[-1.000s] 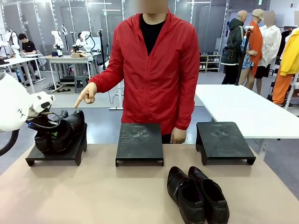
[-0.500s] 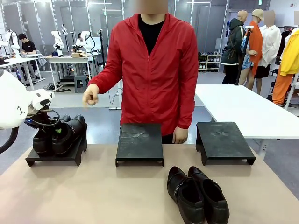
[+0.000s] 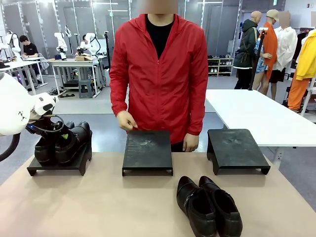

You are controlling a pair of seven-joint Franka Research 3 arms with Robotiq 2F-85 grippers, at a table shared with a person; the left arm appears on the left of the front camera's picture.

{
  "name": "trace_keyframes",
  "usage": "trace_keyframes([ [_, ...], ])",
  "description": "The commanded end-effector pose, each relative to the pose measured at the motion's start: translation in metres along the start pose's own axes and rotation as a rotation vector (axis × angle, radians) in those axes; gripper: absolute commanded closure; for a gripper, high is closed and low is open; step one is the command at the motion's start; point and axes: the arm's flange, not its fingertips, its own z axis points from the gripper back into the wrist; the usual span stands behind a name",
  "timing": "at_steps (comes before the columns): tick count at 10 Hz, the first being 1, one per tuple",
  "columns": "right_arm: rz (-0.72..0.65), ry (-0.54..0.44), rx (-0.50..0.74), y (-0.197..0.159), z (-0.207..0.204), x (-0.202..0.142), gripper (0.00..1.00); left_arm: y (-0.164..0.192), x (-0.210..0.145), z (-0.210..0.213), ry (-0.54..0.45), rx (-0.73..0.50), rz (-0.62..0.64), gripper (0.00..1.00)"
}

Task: Place the shoes on the stand as instructed by the person.
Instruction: Pick up one pair of Shoes and place it on the Shoes Stand indicated by the person, then pick up another pair of Shoes and place it on the Shoes Stand indicated by the person.

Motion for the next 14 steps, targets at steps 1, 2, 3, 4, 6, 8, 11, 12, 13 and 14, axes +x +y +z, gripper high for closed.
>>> trace_keyframes([
  [1,0.019,-0.012,0.009,0.003,0.003,-0.002,0.0,0.0,0.002,-0.001,-0.007,-0.017,0.009,0.0],
  [2,0.019,-0.012,0.009,0.003,0.003,-0.002,0.0,0.0,0.002,-0.001,-0.007,-0.017,0.009,0.0],
  [3,0.019,-0.012,0.009,0.003,0.003,-0.002,0.0,0.0,0.002,-0.001,-0.007,-0.017,0.009,0.0],
  [4,0.019,-0.012,0.009,0.003,0.003,-0.002,0.0,0.0,0.002,-0.001,-0.007,-0.017,0.009,0.0],
  [6,0.019,-0.012,0.009,0.003,0.003,-0.002,0.0,0.0,0.002,-0.001,-0.007,-0.017,0.009,0.0],
  [8,0.019,-0.012,0.009,0.003,0.003,-0.002,0.0,0.0,0.002,-0.001,-0.007,-0.017,0.009,0.0],
  [11,0.019,-0.012,0.009,0.003,0.003,-0.002,0.0,0.0,0.002,-0.001,-0.007,-0.017,0.009,0.0],
  [12,0.019,-0.012,0.009,0.003,0.003,-0.002,0.0,-0.002,-0.001,-0.001,0.001,-0.004,0.009,0.0],
  [13,0.019,-0.012,0.009,0.003,0.003,-0.002,0.0,-0.003,0.013,0.022,0.031,-0.066,0.029,0.0],
  [14,0.019,-0.012,0.009,0.003,0.003,-0.002,0.0,0.0,0.015,0.049,0.047,-0.082,0.031,0.0],
])
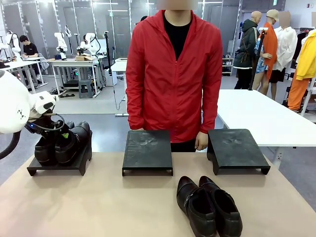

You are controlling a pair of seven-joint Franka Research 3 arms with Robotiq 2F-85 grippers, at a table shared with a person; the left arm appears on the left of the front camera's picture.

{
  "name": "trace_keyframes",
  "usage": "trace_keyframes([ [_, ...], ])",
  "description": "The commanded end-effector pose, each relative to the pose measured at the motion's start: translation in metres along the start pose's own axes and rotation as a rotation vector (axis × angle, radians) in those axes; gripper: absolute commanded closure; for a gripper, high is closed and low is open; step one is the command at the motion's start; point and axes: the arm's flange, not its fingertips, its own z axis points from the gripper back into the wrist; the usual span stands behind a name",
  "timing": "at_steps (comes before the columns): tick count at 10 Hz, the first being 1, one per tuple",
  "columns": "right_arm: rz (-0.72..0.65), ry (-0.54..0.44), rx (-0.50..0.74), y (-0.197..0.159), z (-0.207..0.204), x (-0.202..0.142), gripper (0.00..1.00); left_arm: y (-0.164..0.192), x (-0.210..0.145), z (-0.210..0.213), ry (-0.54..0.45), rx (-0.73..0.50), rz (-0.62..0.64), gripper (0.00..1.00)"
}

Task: Place the shoes on the stand as instructed by the person.
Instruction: Pick up another pair of Shoes and place it on the Shoes Stand indicated by the person.

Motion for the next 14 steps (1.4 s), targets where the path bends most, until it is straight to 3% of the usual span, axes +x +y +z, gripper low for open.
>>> trace_keyframes([
  [1,0.019,-0.012,0.009,0.003,0.003,-0.002,0.0,0.012,-0.003,0.062,0.074,-0.132,0.029,0.0],
  [5,0.019,-0.012,0.009,0.003,0.003,-0.002,0.0,0.057,-0.072,0.164,0.226,-0.453,0.093,0.0],
  [7,0.019,-0.012,0.009,0.003,0.003,-0.002,0.0,0.098,-0.12,0.2,0.226,-0.678,0.107,0.0],
  [11,0.019,-0.012,0.009,0.003,0.003,-0.002,0.0,0.176,-0.241,0.195,0.109,-1.07,0.231,0.0],
  [14,0.019,-0.012,0.009,0.003,0.003,-0.002,0.0,0.204,-0.291,0.166,0.073,-1.25,0.178,0.0],
])
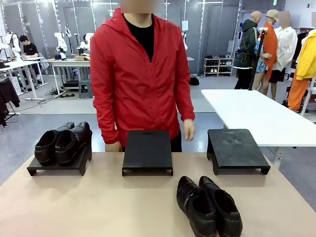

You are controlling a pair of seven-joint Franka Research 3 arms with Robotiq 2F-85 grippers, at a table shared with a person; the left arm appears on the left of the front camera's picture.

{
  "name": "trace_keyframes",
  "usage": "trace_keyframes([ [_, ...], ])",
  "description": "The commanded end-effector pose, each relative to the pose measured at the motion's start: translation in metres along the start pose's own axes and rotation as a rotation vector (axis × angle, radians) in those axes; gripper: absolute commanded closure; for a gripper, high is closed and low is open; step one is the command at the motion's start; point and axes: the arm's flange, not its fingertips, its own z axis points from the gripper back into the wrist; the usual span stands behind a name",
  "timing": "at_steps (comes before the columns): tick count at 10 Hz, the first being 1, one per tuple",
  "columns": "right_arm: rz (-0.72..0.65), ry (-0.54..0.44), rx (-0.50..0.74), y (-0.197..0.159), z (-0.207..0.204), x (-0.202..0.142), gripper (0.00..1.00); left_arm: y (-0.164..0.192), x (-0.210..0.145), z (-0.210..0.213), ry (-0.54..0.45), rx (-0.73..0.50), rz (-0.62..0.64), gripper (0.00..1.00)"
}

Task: Place the shoes on the stand as instructed by the person.
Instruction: Pick up another pair of Shoes and place it on the Shoes Stand indicated by the person.

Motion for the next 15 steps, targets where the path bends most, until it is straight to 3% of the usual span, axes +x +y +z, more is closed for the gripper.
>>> trace_keyframes([
  [1,0.021,-0.015,0.008,0.003,0.003,-0.002,0.0,0.018,0.013,0.006,0.035,-0.036,-0.017,0.0],
  [3,0.021,-0.015,0.008,0.003,0.003,-0.002,0.0,0.013,0.03,0.003,0.046,-0.014,0.004,0.0],
  [4,0.021,-0.015,0.008,0.003,0.003,-0.002,0.0,0.022,0.001,-0.002,0.023,-0.03,-0.003,0.0],
  [15,0.021,-0.015,0.008,0.003,0.003,-0.002,0.0,0.022,0.001,-0.002,0.023,-0.03,-0.003,0.0],
])
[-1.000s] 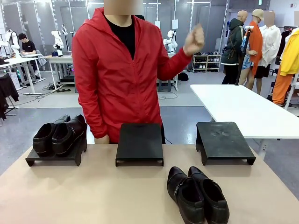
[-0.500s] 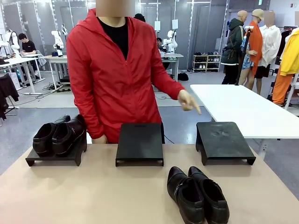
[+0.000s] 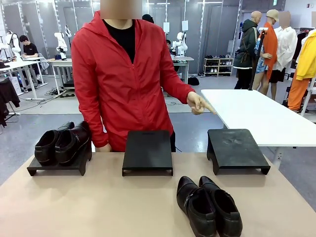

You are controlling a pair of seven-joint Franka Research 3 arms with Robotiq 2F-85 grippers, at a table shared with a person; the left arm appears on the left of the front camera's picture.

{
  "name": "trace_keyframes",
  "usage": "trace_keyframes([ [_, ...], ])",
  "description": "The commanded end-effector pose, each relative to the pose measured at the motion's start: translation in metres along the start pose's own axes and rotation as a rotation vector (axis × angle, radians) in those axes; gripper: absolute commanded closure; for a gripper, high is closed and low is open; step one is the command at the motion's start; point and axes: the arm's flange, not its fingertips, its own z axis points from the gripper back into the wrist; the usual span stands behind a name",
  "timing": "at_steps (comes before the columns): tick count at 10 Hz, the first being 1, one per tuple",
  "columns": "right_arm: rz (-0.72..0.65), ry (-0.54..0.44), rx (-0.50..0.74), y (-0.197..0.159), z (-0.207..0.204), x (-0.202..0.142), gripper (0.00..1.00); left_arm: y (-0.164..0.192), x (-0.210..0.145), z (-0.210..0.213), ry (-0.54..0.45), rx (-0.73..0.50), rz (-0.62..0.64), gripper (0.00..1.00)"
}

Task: Place the shoes on the stand as instructed by the person.
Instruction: Pick up another pair of Shoes and place it on the Shoes Stand indicated by the person.

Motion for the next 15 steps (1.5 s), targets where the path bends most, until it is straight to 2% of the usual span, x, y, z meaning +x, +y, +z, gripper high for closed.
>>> trace_keyframes([
  [1,0.0,0.0,0.0,0.0,0.0,0.0,0.0,-0.002,-0.003,0.0,0.001,-0.015,-0.024,0.0],
  [4,-0.045,0.203,-0.135,0.054,-0.062,0.03,0.0,-0.002,-0.003,0.0,0.001,-0.015,-0.024,0.0],
  [6,-0.07,0.337,-0.271,0.088,-0.124,0.05,0.0,-0.002,-0.003,0.0,0.001,-0.015,-0.024,0.0],
  [8,-0.071,0.428,-0.401,0.105,-0.18,0.059,0.0,-0.002,-0.003,0.0,0.001,-0.015,-0.024,0.0],
  [10,-0.057,0.53,-0.533,0.106,-0.237,0.065,0.0,-0.002,-0.003,0.0,0.001,-0.015,-0.024,0.0],
  [13,-0.033,0.623,-0.713,0.085,-0.299,0.067,0.0,-0.002,-0.003,0.0,0.001,-0.015,-0.024,0.0],
  [15,-0.023,0.702,-0.748,0.066,-0.331,0.055,0.0,-0.002,-0.003,0.0,0.001,-0.015,-0.024,0.0],
])
